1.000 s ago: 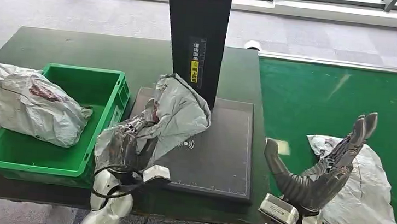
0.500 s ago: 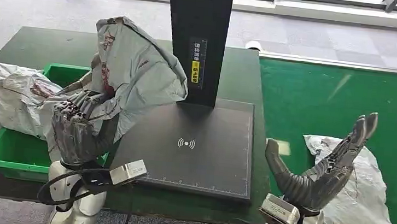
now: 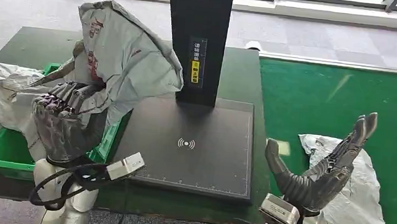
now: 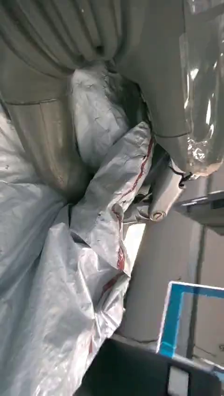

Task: Moved the parcel from conveyor to table for the left to box.

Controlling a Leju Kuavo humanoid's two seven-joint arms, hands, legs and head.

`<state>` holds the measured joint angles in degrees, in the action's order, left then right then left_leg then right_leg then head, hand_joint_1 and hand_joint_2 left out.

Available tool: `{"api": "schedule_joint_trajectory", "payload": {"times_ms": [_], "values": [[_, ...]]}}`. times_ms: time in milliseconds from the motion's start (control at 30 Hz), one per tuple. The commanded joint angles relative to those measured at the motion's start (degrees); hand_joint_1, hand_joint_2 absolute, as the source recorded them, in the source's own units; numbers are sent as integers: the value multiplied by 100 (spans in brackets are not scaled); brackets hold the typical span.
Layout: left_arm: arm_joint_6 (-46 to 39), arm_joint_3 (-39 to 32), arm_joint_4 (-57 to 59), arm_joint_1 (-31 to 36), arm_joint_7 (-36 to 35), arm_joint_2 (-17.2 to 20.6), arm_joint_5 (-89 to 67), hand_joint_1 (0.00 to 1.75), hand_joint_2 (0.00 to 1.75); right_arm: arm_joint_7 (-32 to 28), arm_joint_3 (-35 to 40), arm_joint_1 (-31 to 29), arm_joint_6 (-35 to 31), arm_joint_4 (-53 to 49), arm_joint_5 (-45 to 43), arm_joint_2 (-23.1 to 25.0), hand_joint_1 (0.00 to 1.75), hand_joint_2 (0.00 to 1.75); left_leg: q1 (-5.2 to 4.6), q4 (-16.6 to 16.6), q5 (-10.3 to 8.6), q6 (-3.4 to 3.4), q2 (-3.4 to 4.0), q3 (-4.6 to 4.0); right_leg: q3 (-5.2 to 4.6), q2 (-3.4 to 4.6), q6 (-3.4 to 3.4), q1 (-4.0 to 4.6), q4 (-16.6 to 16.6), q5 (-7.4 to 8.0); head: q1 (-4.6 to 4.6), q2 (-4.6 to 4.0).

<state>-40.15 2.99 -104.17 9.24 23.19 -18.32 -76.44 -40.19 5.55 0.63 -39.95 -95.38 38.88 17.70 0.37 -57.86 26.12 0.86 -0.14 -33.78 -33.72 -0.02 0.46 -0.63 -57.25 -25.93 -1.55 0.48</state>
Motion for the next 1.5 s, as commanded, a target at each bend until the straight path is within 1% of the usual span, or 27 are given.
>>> {"api": "schedule_joint_trajectory", "payload": {"times_ms": [33, 67, 100, 133, 167, 200, 233, 267, 300, 333, 367, 400, 433, 467, 500, 533, 667, 767, 800, 833, 900, 933, 1000, 1133, 1267, 1500], "values": [[15, -2162, 1435, 1463, -274, -168, -964, 175, 175, 19, -39, -146, -5, 312, -28, 230, 0, 175, -1, 7, -6, 1, 4, 11, 8, 3, -4, 0, 3, 6, 0, 0], [15, -1514, 1652, 1413, -1287, 509, -963, 175, 175, 238, 168, 126, -5, -83, 25, 90, 0, 175, -1, 13, -8, 3, 10, 19, 13, 10, -7, 0, 8, 9, 0, 0], [15, -1785, 1833, 1579, -1253, 394, -1219, 175, 175, 19, 0, -134, -5, 322, -22, 230, 0, 175, -4, 12, -8, 3, 1, 17, 11, 1, -6, -4, 3, 4, 0, 0], [15, -1882, 2026, 1629, -1479, 485, -1356, 175, 175, 19, 47, -132, -5, 351, -18, 230, 0, 175, -2, 18, -13, 5, 6, 21, 15, 6, -9, -1, 8, 10, 0, 0], [15, -1756, 2249, 1698, -1785, 683, -1354, 175, 175, 19, 57, -141, -5, 371, -19, 230, 0, 175, -1, 12, -9, 6, 8, 23, 14, 8, -8, -1, 4, 7, 0, 0], [15, -1873, 2887, 1814, -2213, 977, -1356, 175, 175, 19, 118, -119, -5, 388, -19, 230, 0, 175, 0, 17, -11, 8, 12, 26, 16, 13, -10, 1, 9, 10, 0, 0], [15, -1873, 2887, 1814, -2213, 977, -1356, 175, 175, 19, 118, -119, -5, 388, -19, 230, 0, 175, 1, 10, -9, 9, 9, 21, 11, 11, -13, 1, 0, 10, 0, 0], [15, -1940, 3242, 2029, -2322, 1148, -1356, 175, 175, 19, 144, -94, -5, 379, -19, 230, 0, 175, -2, 25, -14, 11, 7, 36, 24, 9, -17, -1, 9, 12, 0, 0], [394, -1843, 3797, 2729, -2366, 1832, -835, 175, 175, 19, 164, -83, -5, 379, -36, 230, 0, 175, -3, 15, -11, 8, 3, 26, 17, 5, -14, -2, 0, 8, 0, 0], [15, -2219, 3533, 2145, -2217, 1112, -1356, 175, 175, 19, 158, -76, -5, 382, -13, 230, 0, 175, -1, 21, -14, 10, 7, 31, 20, 9, -16, 0, 5, 11, 0, 0], [15, -2207, 3566, 2149, -2277, 1125, -1356, 175, 175, 19, 162, -67, -5, 381, -10, 230, 0, 175, 3, 4, -12, 13, 4, 14, 5, 6, -18, 4, -11, 8, 0, 0], [15, -2177, 3704, 2157, -2411, 1181, -1356, 175, 175, 19, 171, -55, -5, 372, -15, 230, 0, 175, 1, 17, -13, 11, 9, 28, 18, 11, -15, 2, 2, 11, 0, 0], [15, -2144, 3767, 2179, -2481, 1218, -1356, 175, 175, 19, 171, -44, -5, 358, -9, 230, 0, 175, 4, 11, -13, 11, 3, 19, 13, 5, -11, 6, 0, 9, 4, 0], [15, -2118, 3778, 2172, -2522, 1231, -1356, 175, 175, 19, 164, -35, -5, 341, -17, 230, 0, 175, 6, 23, -18, 12, 15, 28, 18, 17, -14, 8, 8, 14, 2, 0], [15, -1989, 3947, 2188, -2738, 1301, -1356, 175, 175, 19, 156, -26, -5, 328, -13, 230, 0, 175, 6, 13, -9, 15, 23, 25, 11, 24, -14, 5, -1, 10, 0, 0], [15, -1848, 4040, 2183, -2887, 1412, -1356, 175, 175, 19, 157, -25, -5, 328, -13, 230, 0, 175, 2, 18, -12, 13, 2, 28, 20, 5, -12, 2, 3, 7, 2, 0], [15, -1482, 4460, 2309, -3451, 1632, -1356, 175, 175, 19, 152, -31, -5, 363, -21, 230, 0, 175, 9, 13, -13, 14, -1, 19, 16, 4, -14, 9, 4, 9, 2, 0], [15, -1539, 4684, 2389, -3549, 1671, -1356, 175, 175, 19, 154, -33, -5, 377, -28, 230, 0, 175, 8, 8, -13, 16, -1, 14, 7, 8, -15, 8, -2, 8, 2, 0], [15, -1320, 5005, 2465, -3731, 1803, -1356, 175, 175, 19, 141, -41, -5, 394, -41, 230, 0, 175, 9, 12, -15, 16, -3, 17, 10, 6, -16, 9, 2, 9, 2, 0], [15, -1248, 5071, 2483, -3795, 1835, -1356, 175, 175, 19, 133, -42, -5, 397, -42, 230, 0, 175, 9, 10, -14, 16, -2, 15, 7, 7, -16, 8, 1, 9, 2, 0], [15, -1237, 5229, 2533, -3879, 1791, -1356, 175, 175, 19, 124, -36, -5, 395, -40, 230, 0, 175, 8, 6, -14, 15, -12, 11, 6, -4, -14, 8, -3, 5, 2, 0], [15, -1237, 5208, 2526, -3898, 1773, -1356, 0, 175, 19, 113, -27, -5, 398, -28, 230, 0, 175, 9, 10, -17, 15, -14, 13, 8, -6, -15, 9, 0, 7, 2, 0], [15, -1210, 5104, 2472, -3972, 1752, -1356, 0, 175, 19, 93, -18, -5, 421, -8, 230, 0, 175, 10, 9, -14, 14, -3, 13, 7, 3, -14, 11, 1, 9, 2, 0], [15, -1254, 5128, 2475, -3960, 1718, -1356, 0, 175, 19, 76, -23, -5, 431, -5, 230, 0, 175, 12, 8, -12, 13, -4, 13, 9, 4, -12, 12, 2, 7, 2, 0], [15, -1535, 5041, 2490, -3726, 1606, -1356, 0, 175, 19, 34, -55, -5, 512, -9, 230, 0, 175, 11, 8, -13, 14, -7, 11, 7, 2, -13, 11, 1, 7, 2, 0], [15, -1773, 4981, 2518, -3487, 1479, -1356, 0, 175, 19, -18, -72, -5, 572, 1, 230, 0, 175, 10, 4, -12, 14, -2, 7, 1, 7, -13, 10, -4, 8, 2, 0]]}}
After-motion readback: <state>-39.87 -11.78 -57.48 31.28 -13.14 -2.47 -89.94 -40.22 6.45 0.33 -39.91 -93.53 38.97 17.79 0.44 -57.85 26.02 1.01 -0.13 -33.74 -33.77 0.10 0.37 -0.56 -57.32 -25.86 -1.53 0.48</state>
